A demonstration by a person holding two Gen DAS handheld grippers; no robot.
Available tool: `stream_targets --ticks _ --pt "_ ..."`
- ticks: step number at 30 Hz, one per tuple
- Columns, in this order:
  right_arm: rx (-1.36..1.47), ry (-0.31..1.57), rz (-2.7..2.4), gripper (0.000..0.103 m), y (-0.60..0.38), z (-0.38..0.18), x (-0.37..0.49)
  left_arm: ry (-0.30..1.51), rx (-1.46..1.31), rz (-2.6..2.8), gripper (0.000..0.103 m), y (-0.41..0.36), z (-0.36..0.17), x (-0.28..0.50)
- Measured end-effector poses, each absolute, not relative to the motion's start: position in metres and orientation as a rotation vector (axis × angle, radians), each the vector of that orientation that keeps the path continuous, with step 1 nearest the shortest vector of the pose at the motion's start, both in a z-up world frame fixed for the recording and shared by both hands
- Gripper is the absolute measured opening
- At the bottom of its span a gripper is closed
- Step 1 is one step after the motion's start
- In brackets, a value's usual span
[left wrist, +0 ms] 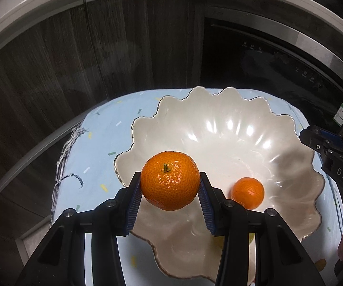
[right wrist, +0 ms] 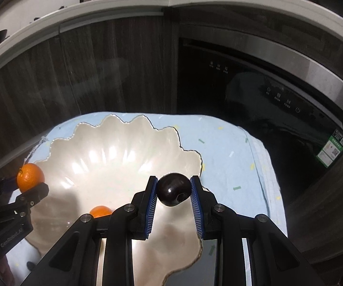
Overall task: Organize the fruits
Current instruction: 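Carry the mandarin and dark plum over the white bowl with both tools, then open both tools, releasing the mandarin and plum into the bowl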
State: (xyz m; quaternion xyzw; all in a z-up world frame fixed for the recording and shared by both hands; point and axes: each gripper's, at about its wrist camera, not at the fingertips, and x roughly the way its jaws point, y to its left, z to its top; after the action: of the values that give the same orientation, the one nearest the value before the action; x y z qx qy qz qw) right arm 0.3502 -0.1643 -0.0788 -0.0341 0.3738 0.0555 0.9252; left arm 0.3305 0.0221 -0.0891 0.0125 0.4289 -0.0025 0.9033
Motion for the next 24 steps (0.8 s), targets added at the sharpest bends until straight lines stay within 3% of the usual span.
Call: stream_targets --ticks 12,14,15,16,17,19,20,24 --pt "-0.069 0.863 0.113 0.029 -0.164 -0.098 0.365 0.969 0.024 0.029 0.046 0.025 -0.107 0.341" --pt "-0.075 0.867 0.117 0.03 -0.163 -0.098 0.364 0.973 0.025 0.03 0.052 0.025 -0.108 0.34" --pt "-0.081 0.871 0.114 0.031 -0.162 -0.098 0.364 0.965 0.028 0.04 0.067 0.025 -0.107 0.339" --pt "-0.083 0.871 0.111 0.039 -0.161 -0.098 0.364 0.948 0.032 0.053 0.079 0.026 -0.104 0.337" --pt "-0.08 0.865 0.111 0.054 -0.162 -0.096 0.364 0.925 0.033 0.063 0.083 0.027 -0.1 0.335" --pt "-0.07 0.845 0.1 0.073 -0.163 -0.093 0.362 0.907 0.036 0.07 0.087 0.028 -0.095 0.334" --pt "-0.064 0.829 0.088 0.078 -0.164 -0.09 0.361 0.906 0.037 0.069 0.087 0.028 -0.094 0.335" --pt "-0.048 0.806 0.066 0.08 -0.166 -0.082 0.359 0.889 0.041 0.069 0.091 0.029 -0.087 0.334"
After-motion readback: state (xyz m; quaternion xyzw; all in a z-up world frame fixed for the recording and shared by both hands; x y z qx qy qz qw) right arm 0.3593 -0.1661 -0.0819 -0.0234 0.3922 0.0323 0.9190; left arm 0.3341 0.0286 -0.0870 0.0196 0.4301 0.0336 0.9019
